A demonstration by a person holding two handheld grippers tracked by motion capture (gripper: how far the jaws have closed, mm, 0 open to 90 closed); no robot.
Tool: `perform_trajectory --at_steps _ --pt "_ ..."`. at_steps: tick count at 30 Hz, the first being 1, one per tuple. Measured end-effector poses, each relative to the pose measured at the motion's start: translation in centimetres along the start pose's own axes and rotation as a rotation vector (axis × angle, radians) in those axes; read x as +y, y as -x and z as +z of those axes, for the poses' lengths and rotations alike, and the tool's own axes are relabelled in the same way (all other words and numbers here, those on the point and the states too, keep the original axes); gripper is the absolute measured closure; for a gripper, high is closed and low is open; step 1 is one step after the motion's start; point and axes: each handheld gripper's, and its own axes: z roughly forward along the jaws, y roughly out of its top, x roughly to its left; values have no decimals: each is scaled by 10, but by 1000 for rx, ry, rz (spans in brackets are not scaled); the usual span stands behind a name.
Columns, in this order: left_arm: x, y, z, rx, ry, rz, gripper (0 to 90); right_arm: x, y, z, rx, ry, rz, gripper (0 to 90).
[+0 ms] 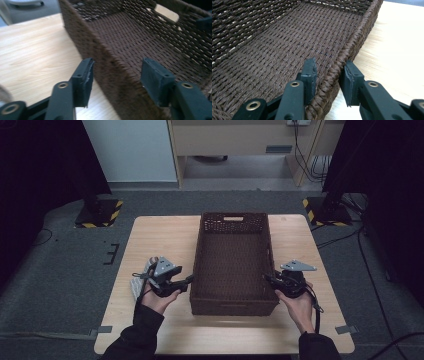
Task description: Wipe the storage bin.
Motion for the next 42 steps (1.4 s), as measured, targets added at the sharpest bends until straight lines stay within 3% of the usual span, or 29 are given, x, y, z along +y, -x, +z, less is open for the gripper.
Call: perform_trajectory --at_steps 4,6,8,11,16,19,23,28,32,37,40,42 --pt "-2 9 12 -24 -31 7 516 0 -1 0 -15 -2 -1 632" --pt "-4 13 15 8 -43 29 530 0 -2 -2 -22 3 -7 567" --pt "-6 12 15 13 -43 20 551 2 -4 -7 -32 18 -14 491" --pt "-8 11 15 1 -31 -14 557 2 -6 -16 -23 44 -8 463" --pt "-13 14 13 2 -13 -29 565 -2 -8 -26 -24 36 -13 469" --pt "-15 19 12 5 -2 -43 563 -3 -8 -25 -34 1 -4 503" --pt "-15 23 10 -1 -6 -32 553 -3 -7 -20 -37 -25 -17 622" --pt "-7 16 6 9 16 -12 530 -1 -7 -16 -52 -48 -41 669" --pt "-5 8 11 -1 16 -36 499 2 -1 -14 -39 -47 -45 680" --pt "-6 14 18 -28 1 -26 532 3 3 -11 -26 -43 -50 675" --pt "-8 19 19 3 -9 11 518 2 1 -13 -53 -34 -46 628" --pt "-9 19 18 0 -5 -3 524 3 -1 -18 -63 -31 -57 591"
